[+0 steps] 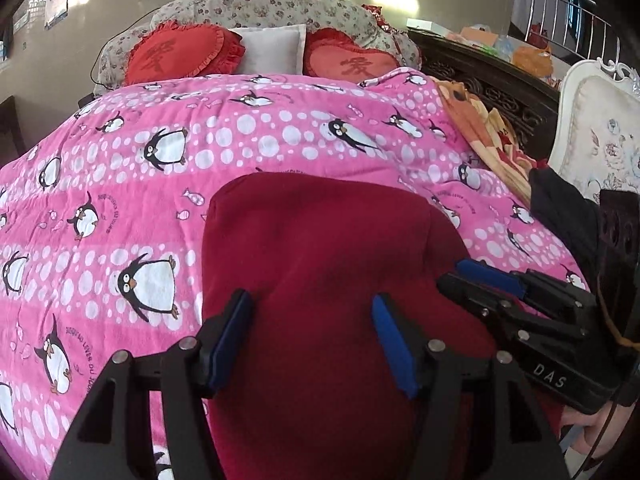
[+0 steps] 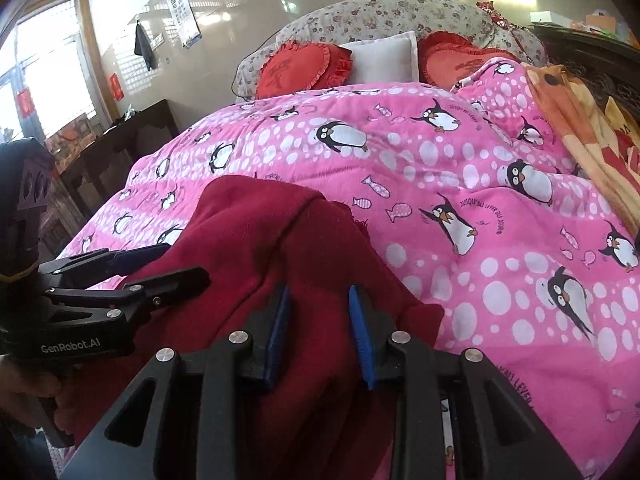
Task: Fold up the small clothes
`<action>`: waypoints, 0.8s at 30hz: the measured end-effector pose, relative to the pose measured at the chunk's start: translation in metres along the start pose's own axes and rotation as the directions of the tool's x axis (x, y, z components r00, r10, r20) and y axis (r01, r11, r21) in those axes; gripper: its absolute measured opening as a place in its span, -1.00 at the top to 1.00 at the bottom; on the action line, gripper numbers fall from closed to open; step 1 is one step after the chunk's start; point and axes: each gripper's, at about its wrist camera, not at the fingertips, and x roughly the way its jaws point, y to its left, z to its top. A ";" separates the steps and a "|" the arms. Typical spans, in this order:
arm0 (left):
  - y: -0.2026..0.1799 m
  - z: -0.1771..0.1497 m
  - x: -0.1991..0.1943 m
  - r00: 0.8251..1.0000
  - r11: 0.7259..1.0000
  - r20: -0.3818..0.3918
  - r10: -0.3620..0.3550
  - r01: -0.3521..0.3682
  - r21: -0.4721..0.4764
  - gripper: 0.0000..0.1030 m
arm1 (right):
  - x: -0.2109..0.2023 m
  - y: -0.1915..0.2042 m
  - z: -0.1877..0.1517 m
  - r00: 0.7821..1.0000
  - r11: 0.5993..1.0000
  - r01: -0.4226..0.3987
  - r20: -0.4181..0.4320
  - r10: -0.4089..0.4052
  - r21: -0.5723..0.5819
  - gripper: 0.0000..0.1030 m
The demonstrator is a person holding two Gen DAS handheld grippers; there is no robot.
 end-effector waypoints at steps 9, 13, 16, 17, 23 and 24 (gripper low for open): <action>-0.001 0.000 0.000 1.000 1.000 -0.002 -0.002 0.002 0.003 -0.30 | -0.001 0.000 -0.001 1.000 1.000 0.006 0.008 -0.006 0.000 0.99; 0.001 0.004 -0.001 0.997 0.997 -0.022 -0.079 0.079 0.014 -0.67 | -0.001 -0.001 -0.002 1.000 1.000 0.005 0.017 -0.005 0.002 0.98; 0.001 0.007 0.002 0.987 0.988 -0.052 -0.150 0.152 0.034 -0.86 | -0.002 -0.003 -0.001 1.000 1.000 -0.005 0.013 0.004 0.020 0.97; -0.001 0.008 0.003 0.987 0.988 -0.069 -0.148 0.151 0.043 -0.88 | -0.001 -0.004 0.000 1.000 0.999 -0.010 0.005 0.010 0.030 0.97; 0.005 0.021 -0.017 0.985 0.987 -0.088 -0.151 0.155 0.039 -0.89 | -0.038 -0.017 0.031 1.000 0.983 0.019 -0.022 -0.016 0.180 0.96; 0.012 0.021 -0.030 0.983 0.984 -0.052 -0.178 0.179 0.014 -0.89 | -0.055 -0.019 0.033 0.999 0.978 0.043 0.005 -0.045 0.206 0.96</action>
